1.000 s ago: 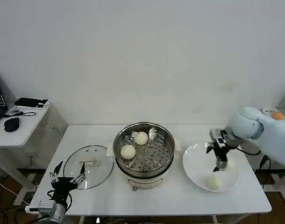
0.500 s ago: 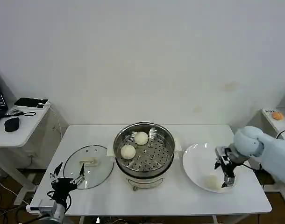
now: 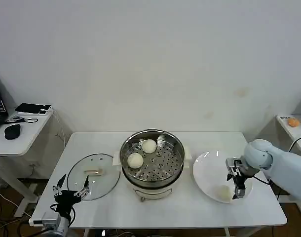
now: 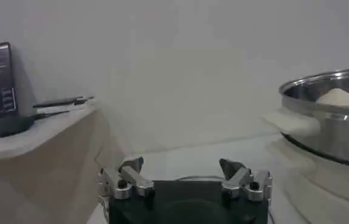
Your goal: Take steamed baozi put them in steamer then cover it.
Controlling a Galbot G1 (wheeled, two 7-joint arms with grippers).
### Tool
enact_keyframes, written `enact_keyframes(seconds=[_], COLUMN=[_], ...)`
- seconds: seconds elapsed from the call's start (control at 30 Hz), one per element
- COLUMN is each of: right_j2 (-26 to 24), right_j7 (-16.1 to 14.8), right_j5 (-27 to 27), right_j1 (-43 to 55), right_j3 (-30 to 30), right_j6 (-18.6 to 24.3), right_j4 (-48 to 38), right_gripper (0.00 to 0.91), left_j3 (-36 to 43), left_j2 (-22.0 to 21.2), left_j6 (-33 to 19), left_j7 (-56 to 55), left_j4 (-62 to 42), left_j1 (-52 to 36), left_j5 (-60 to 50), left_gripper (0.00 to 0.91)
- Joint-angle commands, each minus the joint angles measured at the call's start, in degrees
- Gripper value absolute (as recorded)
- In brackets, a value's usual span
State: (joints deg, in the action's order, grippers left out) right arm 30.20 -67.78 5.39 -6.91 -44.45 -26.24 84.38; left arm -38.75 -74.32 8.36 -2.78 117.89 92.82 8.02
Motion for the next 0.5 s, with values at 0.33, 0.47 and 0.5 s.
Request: enact_keyframes(seconds=[0.33, 0.47, 0.5], right_j2=[2.45, 2.66, 2.72], right_j7=[1.31, 1.36, 1.37], right_j5=[-0.02, -0.27, -0.31], right_j1=[-1.38, -1.41, -1.41], right_j3=[0.29, 0.28, 0.24], right_j6=[-0.78, -1.05, -1.18], right_j4=[-2.52, -2.74, -2.76], right_gripper=[0.907, 0.907, 0.836], left_j3=[-0.3, -0.4, -0.38], left_j2=[0.32, 0.43, 0.44], left_j6=[0.02, 0.02, 0.03], left_j7=[0.05, 0.04, 0.05], left_j4=[-0.97, -1.26, -1.28], left_j1=[-0.24, -0.47, -0.54], left_j5=[0.12, 0.15, 0.15], left_gripper=[0.907, 0.907, 0.907])
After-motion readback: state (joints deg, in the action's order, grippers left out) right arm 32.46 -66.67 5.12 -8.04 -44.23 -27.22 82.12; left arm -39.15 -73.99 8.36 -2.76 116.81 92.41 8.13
